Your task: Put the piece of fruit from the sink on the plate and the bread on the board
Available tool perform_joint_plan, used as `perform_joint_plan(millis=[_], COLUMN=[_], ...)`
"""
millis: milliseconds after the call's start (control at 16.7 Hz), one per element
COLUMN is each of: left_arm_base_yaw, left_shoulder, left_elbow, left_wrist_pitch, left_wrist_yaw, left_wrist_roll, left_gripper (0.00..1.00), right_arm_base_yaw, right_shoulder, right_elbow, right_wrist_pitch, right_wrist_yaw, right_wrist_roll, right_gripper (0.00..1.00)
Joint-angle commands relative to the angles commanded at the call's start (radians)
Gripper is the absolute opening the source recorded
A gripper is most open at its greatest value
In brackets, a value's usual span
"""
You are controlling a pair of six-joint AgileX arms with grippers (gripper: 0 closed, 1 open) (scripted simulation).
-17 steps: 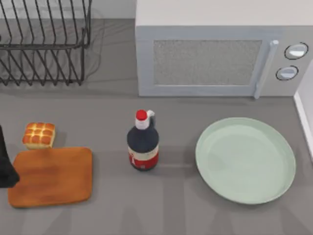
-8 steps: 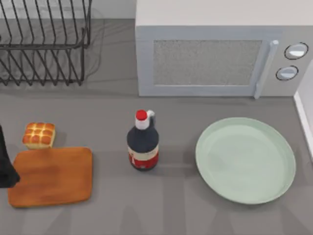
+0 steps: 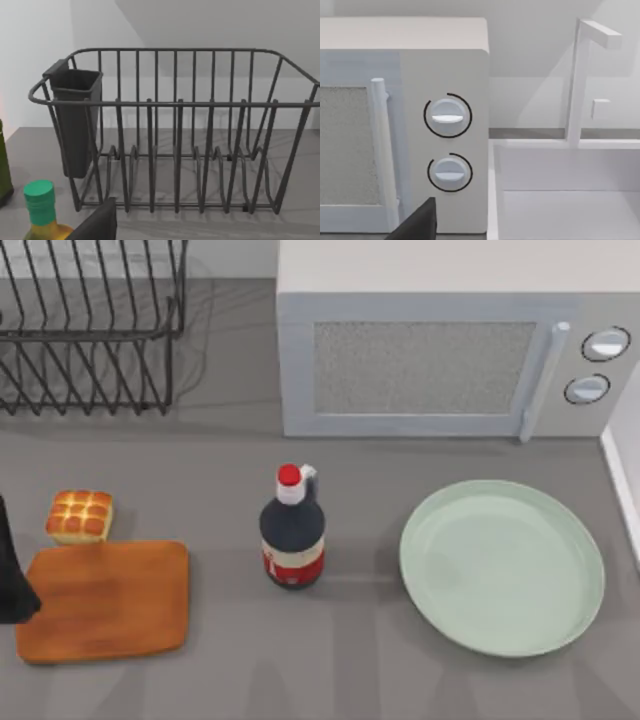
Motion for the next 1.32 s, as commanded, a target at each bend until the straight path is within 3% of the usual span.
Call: perform_joint_plan(millis=[300,540,1320], left_arm_base_yaw=[0.000,0.000,0.000], left_shoulder=[0.000,0.000,0.000], left_elbow=[0.000,0.000,0.000], left_wrist_pitch=[0.000,0.000,0.000], left_wrist_yaw=[0.000,0.000,0.000], left_wrist_roll=[0.000,0.000,0.000], left_gripper=[1.00,1.00,1.00], right_arm_base_yaw=[-0.006,-0.043,-0.255], right_shoulder=[0.031,0.219,1.492], right_elbow=[0.028,0.187,1.121], right_wrist_pitch=[-0.019,-0.127,-0.757], right_wrist_yaw=[0.000,0.000,0.001], right_wrist_roll=[-0.006,-0.041,-0.243], right_gripper=[1.00,1.00,1.00])
